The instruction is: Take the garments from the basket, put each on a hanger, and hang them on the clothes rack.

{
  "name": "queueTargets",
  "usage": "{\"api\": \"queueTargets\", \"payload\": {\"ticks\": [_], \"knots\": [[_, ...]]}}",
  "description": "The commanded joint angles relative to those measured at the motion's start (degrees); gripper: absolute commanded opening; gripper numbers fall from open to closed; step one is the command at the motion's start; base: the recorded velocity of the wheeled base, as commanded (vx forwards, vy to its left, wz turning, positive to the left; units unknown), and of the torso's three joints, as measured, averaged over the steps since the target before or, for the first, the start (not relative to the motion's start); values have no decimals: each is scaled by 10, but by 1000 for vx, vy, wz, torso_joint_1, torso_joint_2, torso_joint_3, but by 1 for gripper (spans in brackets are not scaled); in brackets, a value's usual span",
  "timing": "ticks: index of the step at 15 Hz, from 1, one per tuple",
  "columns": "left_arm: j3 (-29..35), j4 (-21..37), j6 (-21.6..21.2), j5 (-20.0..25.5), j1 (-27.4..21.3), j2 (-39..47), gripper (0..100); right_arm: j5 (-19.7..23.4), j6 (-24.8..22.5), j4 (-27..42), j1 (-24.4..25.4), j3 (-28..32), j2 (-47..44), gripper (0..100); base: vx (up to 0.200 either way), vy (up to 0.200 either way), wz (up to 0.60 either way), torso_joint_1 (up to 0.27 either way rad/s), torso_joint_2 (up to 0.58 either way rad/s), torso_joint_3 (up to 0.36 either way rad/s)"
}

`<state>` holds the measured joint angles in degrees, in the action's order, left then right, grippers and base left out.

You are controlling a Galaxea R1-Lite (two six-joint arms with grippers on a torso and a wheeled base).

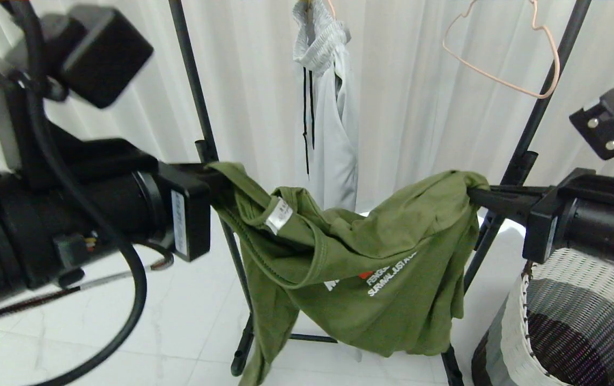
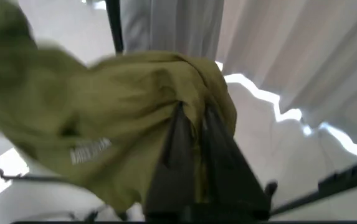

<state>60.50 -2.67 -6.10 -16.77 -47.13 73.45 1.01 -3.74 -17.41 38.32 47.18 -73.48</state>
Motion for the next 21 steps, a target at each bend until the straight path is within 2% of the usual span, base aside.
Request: {"api": "queueTargets", "payload": {"ticks": [1,3,6,9,11,16,19,21], "knots": [[119,72,26,0,-3,37,0,-2,0,-3,0,-70,46,100,0,0,0,0,0,0],[130,96,61,0,-7,66,0,-2,1,-6,1,-130,64,100,0,0,0,0,0,0],[135,97,98,0,-6,118,0,1,1,-63,7,-197,72,100,0,0,0,0,0,0],[134,97,93,-4,-25,126,0,11,43,-77,68,-182,68,100,0,0,0,0,0,0],[135,96,93,-9,-44,126,0,11,51,-79,97,-172,51,100,0,0,0,0,0,0],[140,96,95,-33,-53,127,0,7,88,-93,171,-131,-11,100,0,0,0,0,0,0],[145,94,98,-38,-67,128,0,-2,91,-124,186,-105,-68,100,0,0,0,0,0,0],[159,94,100,-38,-79,130,0,-27,92,-135,186,-84,-104,100,0,0,0,0,0,0]]}}
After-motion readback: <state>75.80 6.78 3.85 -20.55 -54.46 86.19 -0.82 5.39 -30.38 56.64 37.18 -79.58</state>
